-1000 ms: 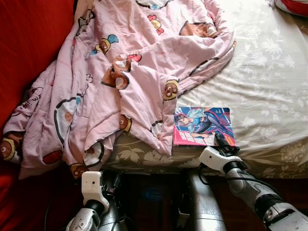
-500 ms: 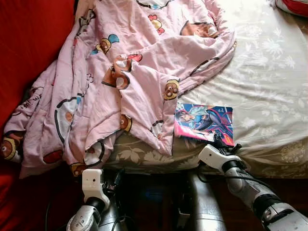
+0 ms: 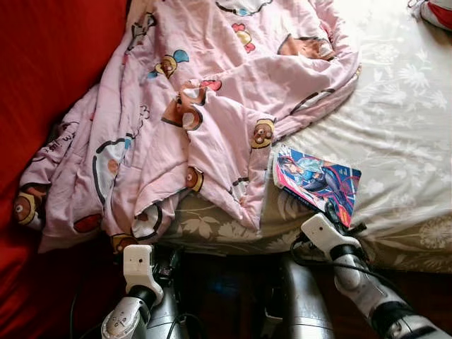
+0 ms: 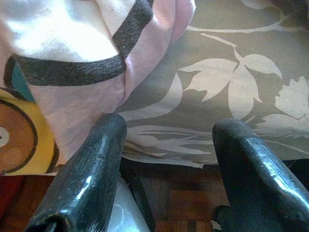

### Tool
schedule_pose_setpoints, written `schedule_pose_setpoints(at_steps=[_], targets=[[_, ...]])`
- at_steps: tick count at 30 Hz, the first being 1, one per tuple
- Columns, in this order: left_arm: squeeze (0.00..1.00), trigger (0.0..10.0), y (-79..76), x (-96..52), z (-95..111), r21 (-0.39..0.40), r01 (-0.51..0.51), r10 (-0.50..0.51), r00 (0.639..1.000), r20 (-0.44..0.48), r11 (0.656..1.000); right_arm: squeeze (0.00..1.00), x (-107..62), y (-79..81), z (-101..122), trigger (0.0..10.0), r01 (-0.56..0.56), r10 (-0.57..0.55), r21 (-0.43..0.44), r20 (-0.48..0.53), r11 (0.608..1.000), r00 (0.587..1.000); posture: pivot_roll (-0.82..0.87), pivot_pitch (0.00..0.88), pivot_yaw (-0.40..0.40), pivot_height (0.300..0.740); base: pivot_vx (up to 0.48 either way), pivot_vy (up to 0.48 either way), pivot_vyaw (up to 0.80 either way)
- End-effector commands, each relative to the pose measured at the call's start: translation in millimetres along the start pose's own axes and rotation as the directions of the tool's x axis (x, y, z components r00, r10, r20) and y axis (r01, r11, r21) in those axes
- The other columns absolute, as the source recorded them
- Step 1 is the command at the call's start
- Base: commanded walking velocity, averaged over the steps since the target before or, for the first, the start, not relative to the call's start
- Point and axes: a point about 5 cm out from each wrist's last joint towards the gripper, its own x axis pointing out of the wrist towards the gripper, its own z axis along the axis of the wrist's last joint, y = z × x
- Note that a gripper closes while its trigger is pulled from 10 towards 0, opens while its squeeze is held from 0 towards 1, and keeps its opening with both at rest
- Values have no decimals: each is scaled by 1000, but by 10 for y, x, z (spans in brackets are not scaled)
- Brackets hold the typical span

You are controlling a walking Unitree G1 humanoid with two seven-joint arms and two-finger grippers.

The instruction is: Clean up the room

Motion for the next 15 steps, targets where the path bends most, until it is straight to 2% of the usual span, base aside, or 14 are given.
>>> schedule_pose_setpoints(at_steps=[1,4,7,12,15], targets=[[0,10000,34,-79,-130,-19,-22,21,999,-42,1000,0,-194,250,-138,0,-121,120,-16,-36,993,992,53,314,-38,583,0,0,0],[0,10000,28,-73,-138,-20,-22,21,999,-42,1000,0,-264,290,-170,0,-153,153,-32,-19,988,988,51,308,-41,583,0,0,0],[0,10000,18,-72,-147,-24,-23,21,999,-41,999,0,-326,297,-203,0,-187,189,-89,13,978,982,48,303,-45,583,0,0,0],[0,10000,15,-67,-156,-27,-24,23,999,-41,999,0,-354,213,-261,0,-174,175,-85,9,981,985,48,299,-48,583,0,0,0],[0,10000,19,-59,-160,-27,-25,24,999,-40,999,0,-359,148,-273,0,-146,146,-40,-2,988,989,48,293,-49,583,0,0,0]])
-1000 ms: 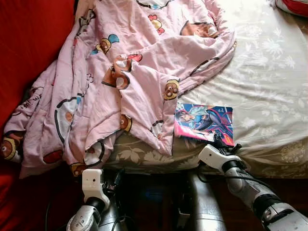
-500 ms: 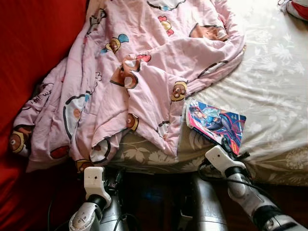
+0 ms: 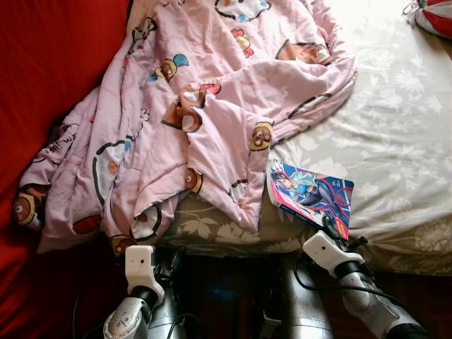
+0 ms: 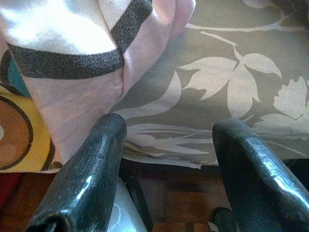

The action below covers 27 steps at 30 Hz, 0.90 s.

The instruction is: Clean up the room

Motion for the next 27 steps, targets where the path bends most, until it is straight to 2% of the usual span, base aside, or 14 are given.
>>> schedule_pose_setpoints(at_steps=[1,2,7,10,12,13,14,15,16,21,27], targets=[[0,10000,27,-71,-118,-21,-23,22,999,-37,1000,0,-169,159,-137,0,-67,72,69,-70,995,995,48,292,-49,583,0,0,0],[0,10000,29,-68,-118,-20,-23,23,999,-37,1000,0,-185,150,-129,0,-56,68,141,-80,988,994,46,289,-49,583,0,0,0],[0,10000,32,-56,-119,-18,-23,22,999,-36,1000,0,-267,163,-40,0,-86,94,183,-37,979,995,42,282,-48,583,0,0,0],[0,10000,33,-52,-117,-18,-22,22,999,-34,1000,0,-321,210,-35,0,-125,131,164,-24,978,991,38,278,-47,583,0,0,0],[0,10000,29,-48,-122,-19,-22,21,999,-34,1000,0,-364,232,-86,0,-122,133,172,-52,977,990,34,270,-48,583,0,0,0],[0,10000,24,-45,-125,-20,-21,20,999,-35,1000,0,-371,238,-152,0,-99,124,212,-110,972,986,35,268,-48,583,0,0,0],[0,10000,21,-44,-127,-21,-20,19,999,-35,1000,0,-376,239,-197,2863,-84,126,249,-159,965,979,34,268,-48,583,0,0,0],[0,10000,20,-45,-129,-21,-20,19,999,-34,1000,0,-376,240,-210,2863,-81,129,259,-172,962,977,33,267,-49,583,0,0,0],[0,10000,16,-43,-132,-23,-19,19,999,-34,1000,0,-375,242,-243,10000,-92,144,244,-203,965,969,34,266,-49,583,0,0,0],[0,10000,10,-48,-144,-26,-20,19,999,-36,999,0,-324,256,-290,10000,-174,194,103,-231,979,954,37,270,-52,583,0,0,0],[0,10000,20,-54,-158,-27,-25,24,999,-39,999,0,-199,174,-259,10000,-173,181,56,-235,983,955,37,273,-52,583,0,0,0]])
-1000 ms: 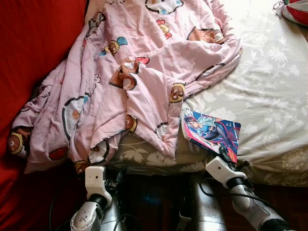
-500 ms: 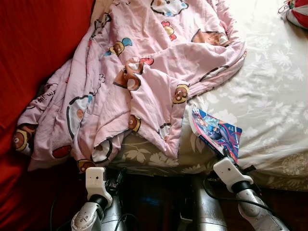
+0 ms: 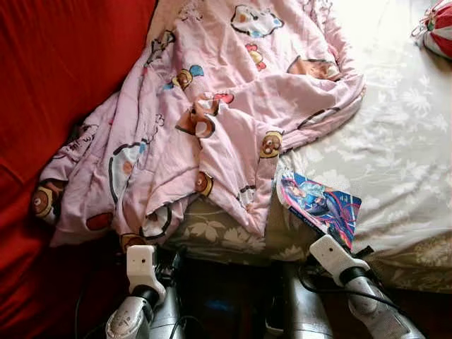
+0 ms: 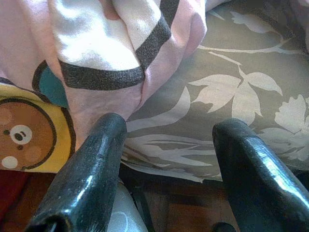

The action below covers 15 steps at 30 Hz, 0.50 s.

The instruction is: Clean up the room

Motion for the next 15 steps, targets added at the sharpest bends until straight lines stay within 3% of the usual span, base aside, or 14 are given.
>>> schedule_pose_setpoints(at_steps=[1,6,15], targets=[[0,10000,28,-81,-120,-20,-22,21,999,-39,1000,0,-113,153,-227,10000,-75,72,-22,-93,997,993,37,273,-52,583,0,0,0],[0,10000,34,-88,-137,-20,-26,25,999,-45,999,0,-68,162,-241,10000,-133,119,-133,-106,982,987,37,276,-53,583,0,0,0],[0,10000,29,-91,-150,-21,-28,27,999,-47,999,0,-29,194,-224,10000,-159,142,-171,-106,972,984,38,283,-57,583,0,0,0]])
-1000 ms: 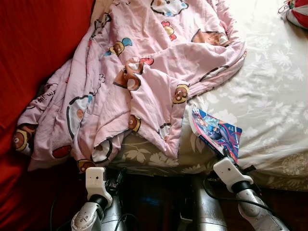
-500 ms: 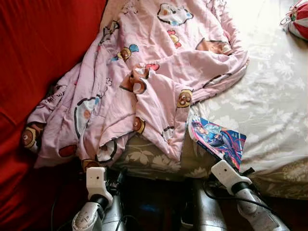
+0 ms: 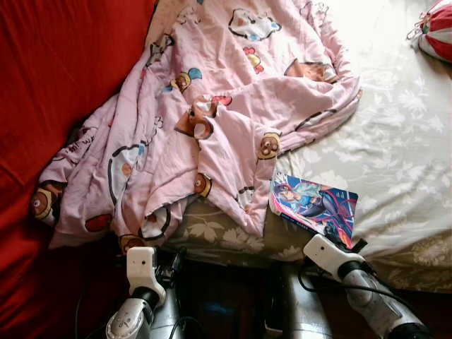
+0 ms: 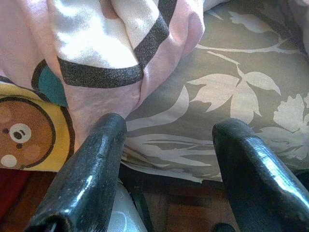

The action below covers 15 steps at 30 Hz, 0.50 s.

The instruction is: Clean up the room

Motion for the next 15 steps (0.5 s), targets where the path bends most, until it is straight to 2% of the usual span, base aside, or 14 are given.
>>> schedule_pose_setpoints(at_steps=[1,8,9,10,12,13,14,15], targets=[[0,10000,22,-82,-131,-21,-23,22,999,-49,1000,0,-110,240,-172,10000,-101,100,-18,-65,995,993,38,283,-57,583,0,0,0],[0,10000,19,-89,-141,-22,-27,26,998,-49,999,0,-104,279,-147,10000,-112,110,-27,-53,993,992,39,287,-58,583,0,0,0],[0,10000,19,-89,-142,-22,-27,26,998,-49,999,31,-102,279,-145,10000,-111,109,-26,-53,993,993,39,287,-58,583,0,0,0],[0,10000,18,-89,-142,-22,-27,26,998,-49,999,286,-101,276,-146,10000,-106,104,-28,-52,994,993,40,287,-58,583,0,0,0],[0,10000,17,-89,-143,-21,-27,26,998,-49,999,286,-99,274,-146,10000,-103,101,-29,-52,994,994,40,287,-58,583,0,0,0],[0,10000,17,-88,-141,-22,-28,27,998,-48,999,192,-94,267,-145,10000,-99,97,-31,-53,995,994,40,288,-59,583,0,0,0],[0,10000,17,-88,-140,-21,-28,26,999,-48,999,0,-91,264,-142,10000,-98,96,-32,-52,995,994,40,288,-59,583,0,0,0],[0,10000,17,-88,-139,-21,-27,26,999,-47,999,0,-89,261,-140,10000,-98,96,-33,-51,995,994,40,288,-59,583,0,0,0]])
